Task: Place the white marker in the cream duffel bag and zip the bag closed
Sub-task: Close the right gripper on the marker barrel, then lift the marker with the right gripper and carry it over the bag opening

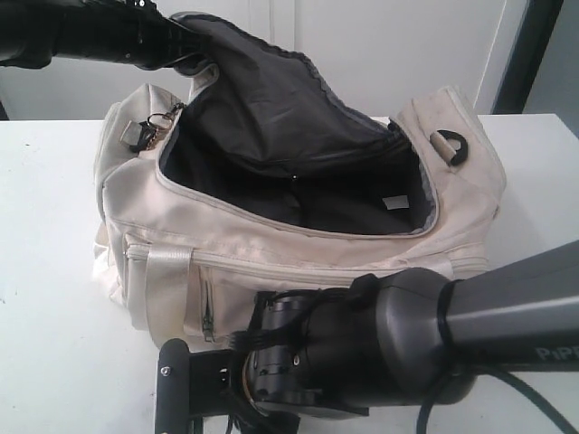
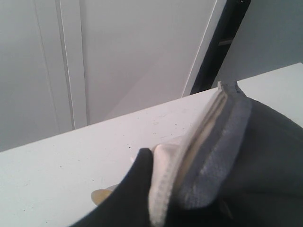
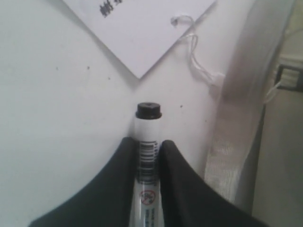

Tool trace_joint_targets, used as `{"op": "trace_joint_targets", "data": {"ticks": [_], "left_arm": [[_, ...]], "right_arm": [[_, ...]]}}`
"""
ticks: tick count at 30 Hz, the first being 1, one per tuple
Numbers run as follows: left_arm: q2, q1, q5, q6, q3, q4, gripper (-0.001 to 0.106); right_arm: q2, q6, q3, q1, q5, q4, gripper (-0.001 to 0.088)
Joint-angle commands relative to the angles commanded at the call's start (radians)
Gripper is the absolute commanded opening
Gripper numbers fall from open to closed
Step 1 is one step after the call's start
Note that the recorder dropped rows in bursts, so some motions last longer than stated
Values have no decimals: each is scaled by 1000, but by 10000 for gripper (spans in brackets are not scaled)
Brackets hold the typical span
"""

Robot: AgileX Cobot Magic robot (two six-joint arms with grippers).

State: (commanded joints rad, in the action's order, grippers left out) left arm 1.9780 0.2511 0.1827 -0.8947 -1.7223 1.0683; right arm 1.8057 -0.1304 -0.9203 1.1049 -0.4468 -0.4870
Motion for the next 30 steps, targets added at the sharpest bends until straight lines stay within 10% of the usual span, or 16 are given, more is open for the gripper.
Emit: {"op": "trace_joint_targets", "data": {"ticks": [30], "left_arm": [[0, 0, 0, 0, 0, 0, 0]], "right_arm": [[-302, 8, -95, 60, -20, 46, 0]]}}
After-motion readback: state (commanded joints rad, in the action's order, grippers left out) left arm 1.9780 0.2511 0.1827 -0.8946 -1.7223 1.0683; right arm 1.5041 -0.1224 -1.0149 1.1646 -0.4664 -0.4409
